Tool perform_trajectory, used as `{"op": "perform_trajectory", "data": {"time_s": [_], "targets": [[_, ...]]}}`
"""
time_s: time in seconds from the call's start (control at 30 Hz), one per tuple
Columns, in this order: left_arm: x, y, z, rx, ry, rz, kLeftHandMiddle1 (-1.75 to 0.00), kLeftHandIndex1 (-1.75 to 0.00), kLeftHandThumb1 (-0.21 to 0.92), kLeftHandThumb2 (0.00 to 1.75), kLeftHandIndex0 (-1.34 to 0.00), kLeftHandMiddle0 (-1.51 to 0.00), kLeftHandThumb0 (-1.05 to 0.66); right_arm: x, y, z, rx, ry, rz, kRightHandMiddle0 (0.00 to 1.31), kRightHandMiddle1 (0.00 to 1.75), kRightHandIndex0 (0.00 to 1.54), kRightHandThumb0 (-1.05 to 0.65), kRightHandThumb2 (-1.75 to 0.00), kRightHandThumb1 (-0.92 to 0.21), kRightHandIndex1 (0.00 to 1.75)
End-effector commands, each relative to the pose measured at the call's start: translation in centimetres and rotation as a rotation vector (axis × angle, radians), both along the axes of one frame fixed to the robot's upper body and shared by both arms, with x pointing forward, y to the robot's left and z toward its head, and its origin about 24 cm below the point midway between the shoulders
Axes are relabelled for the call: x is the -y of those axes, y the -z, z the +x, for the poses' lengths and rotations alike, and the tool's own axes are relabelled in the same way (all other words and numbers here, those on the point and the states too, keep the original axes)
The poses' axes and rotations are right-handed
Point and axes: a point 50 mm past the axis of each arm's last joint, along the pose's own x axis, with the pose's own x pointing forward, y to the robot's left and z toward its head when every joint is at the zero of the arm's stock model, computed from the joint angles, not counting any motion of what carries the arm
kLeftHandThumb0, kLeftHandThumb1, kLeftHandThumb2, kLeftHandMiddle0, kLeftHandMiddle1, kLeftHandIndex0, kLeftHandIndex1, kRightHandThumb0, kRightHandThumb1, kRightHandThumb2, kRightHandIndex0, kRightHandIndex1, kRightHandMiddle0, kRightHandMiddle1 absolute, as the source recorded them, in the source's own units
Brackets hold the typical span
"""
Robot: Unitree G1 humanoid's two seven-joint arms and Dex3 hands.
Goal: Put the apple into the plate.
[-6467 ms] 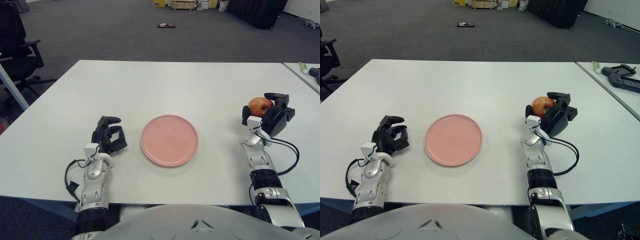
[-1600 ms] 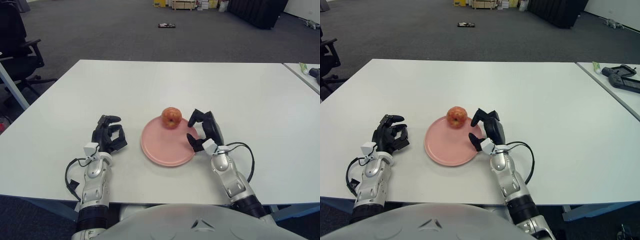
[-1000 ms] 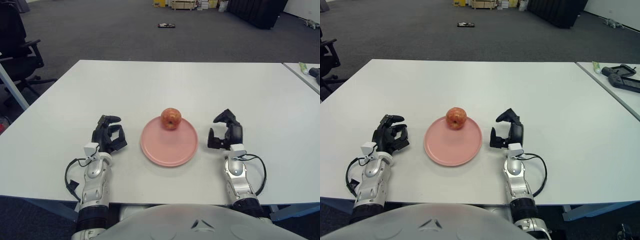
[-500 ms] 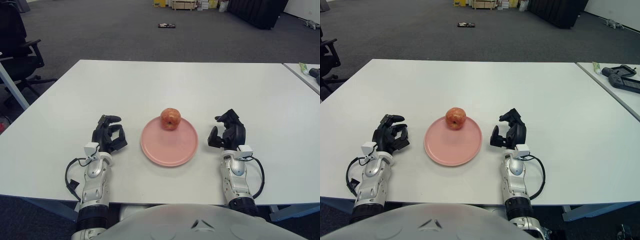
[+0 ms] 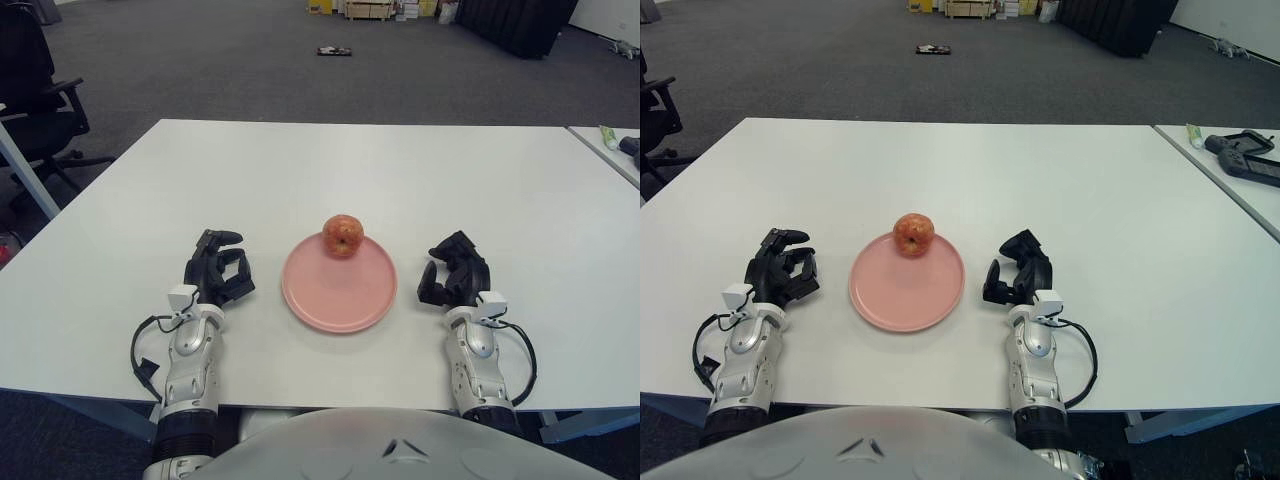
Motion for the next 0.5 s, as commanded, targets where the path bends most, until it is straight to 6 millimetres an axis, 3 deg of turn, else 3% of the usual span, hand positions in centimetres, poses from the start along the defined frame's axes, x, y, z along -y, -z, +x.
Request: {"op": "perform_trajectory", "data": {"time_s": [0.0,0.47], "targets": [[0.02,0.72,-0.24,-0.042,0.002,-0.023,-1.70,-1.75,0.33,1.30,-0.43,-0.56,-0.01,0.10,1.00,-0.77,-0.111,-0.002,-0.004,0.71,1.64,0.94,-0.01,-1.75,0.08,1.75],[0.07,0.58,-0.19,-0.036,0.024,-0.009,-1.73,-1.75,0.34,1.30,-0.41,-0.55,-0.01,0.00,1.16,-1.37,-0.198,-0.029,0.021,0.73,1.62,0.94,-0.01,-1.75,0.09,1.75]]}}
